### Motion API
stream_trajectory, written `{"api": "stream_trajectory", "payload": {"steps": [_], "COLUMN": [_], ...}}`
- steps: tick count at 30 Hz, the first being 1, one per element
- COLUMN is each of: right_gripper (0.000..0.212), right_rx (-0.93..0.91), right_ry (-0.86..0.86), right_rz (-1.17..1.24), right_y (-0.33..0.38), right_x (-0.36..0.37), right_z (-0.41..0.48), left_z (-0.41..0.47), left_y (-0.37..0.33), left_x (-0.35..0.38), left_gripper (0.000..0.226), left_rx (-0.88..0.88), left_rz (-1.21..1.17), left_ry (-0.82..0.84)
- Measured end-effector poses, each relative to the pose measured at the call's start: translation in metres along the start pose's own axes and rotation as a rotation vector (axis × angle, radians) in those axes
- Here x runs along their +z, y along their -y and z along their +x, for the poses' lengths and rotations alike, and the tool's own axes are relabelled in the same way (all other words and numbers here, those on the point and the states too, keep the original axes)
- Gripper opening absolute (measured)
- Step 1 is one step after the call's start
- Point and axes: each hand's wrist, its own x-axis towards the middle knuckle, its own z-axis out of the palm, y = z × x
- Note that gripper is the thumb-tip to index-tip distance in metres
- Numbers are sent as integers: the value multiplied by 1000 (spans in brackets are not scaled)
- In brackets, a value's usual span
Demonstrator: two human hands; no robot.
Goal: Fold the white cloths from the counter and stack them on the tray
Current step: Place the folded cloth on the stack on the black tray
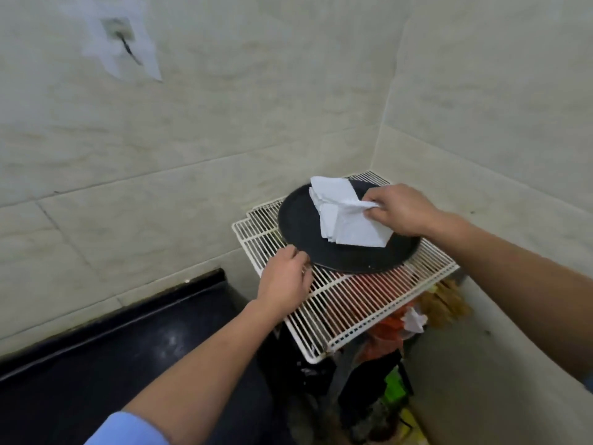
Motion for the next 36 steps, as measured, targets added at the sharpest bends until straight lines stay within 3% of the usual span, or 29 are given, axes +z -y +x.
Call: {"api": "stream_trajectory", "payload": {"steps": [7, 15, 19, 22, 26, 29, 36], "right_gripper": [17, 27, 33, 39, 60, 73, 60], "right_rx": [-185, -170, -164, -272, -355, -348, -342], "right_ry": [173, 248, 42, -124, 74, 120, 154], "right_rz": [65, 163, 107, 107, 42, -4, 10], "right_y": [-39, -57, -59, -53, -49, -52, -47], "right_x": [24, 82, 97, 101, 128, 143, 131], "right_z": [75, 128, 114, 91, 72, 69, 68], "left_z": [33, 23, 24, 24, 24, 25, 23], "left_y": [-29, -28, -28, -30, -30, -29, -28], "left_x": [39, 55, 55, 55, 54, 55, 55], "left_gripper": [28, 32, 34, 34, 34, 34, 34], "left_rx": [-176, -239, -249, -242, -236, -236, -229], "left_rz": [75, 61, 61, 55, 65, 71, 81], "left_ry": [-51, -102, -78, -87, -92, -95, -59]}}
